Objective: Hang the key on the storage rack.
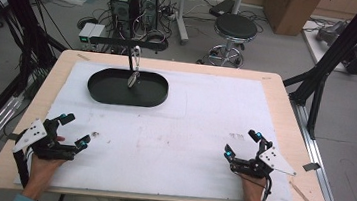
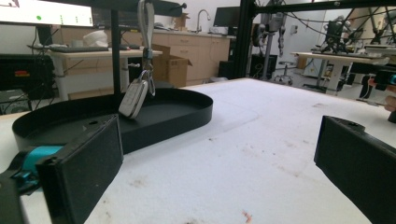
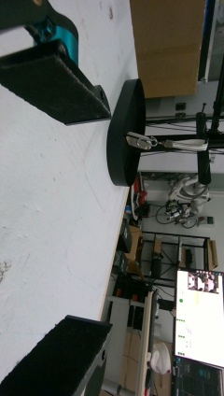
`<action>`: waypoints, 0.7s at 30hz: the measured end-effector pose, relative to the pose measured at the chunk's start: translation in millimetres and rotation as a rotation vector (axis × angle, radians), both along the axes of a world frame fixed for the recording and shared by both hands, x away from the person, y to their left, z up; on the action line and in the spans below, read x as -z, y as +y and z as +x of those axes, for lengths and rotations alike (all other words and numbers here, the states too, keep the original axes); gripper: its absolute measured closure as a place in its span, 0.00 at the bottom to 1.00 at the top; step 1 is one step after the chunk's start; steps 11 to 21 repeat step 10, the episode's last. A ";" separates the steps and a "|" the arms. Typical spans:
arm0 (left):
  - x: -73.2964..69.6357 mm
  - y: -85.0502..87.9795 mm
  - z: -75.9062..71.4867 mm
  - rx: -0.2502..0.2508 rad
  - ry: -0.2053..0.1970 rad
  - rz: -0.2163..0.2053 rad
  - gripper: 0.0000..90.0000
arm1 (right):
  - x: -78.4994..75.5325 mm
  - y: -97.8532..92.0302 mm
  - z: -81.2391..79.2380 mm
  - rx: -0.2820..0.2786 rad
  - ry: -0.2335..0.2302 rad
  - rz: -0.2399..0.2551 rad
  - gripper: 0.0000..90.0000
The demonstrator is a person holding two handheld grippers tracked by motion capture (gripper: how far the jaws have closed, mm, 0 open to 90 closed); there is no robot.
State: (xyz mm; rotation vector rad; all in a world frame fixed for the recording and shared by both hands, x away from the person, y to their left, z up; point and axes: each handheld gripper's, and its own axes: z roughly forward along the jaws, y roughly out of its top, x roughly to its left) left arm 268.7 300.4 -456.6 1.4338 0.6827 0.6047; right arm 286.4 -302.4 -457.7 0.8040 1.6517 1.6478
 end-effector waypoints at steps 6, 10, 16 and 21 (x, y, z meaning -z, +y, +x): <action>0.8 -2.4 -2.1 -0.014 -0.024 0.019 0.02 | -0.1 -0.3 1.5 -0.007 0.003 -0.003 0.01; 1.5 -1.3 -3.5 -0.027 -0.036 0.007 0.02 | -0.1 0.6 1.2 -0.005 0.002 -0.009 0.01; 1.5 -1.3 -3.5 -0.027 -0.036 0.007 0.02 | -0.1 0.6 1.2 -0.005 0.002 -0.009 0.01; 1.5 -1.3 -3.5 -0.027 -0.036 0.007 0.02 | -0.1 0.6 1.2 -0.005 0.002 -0.009 0.01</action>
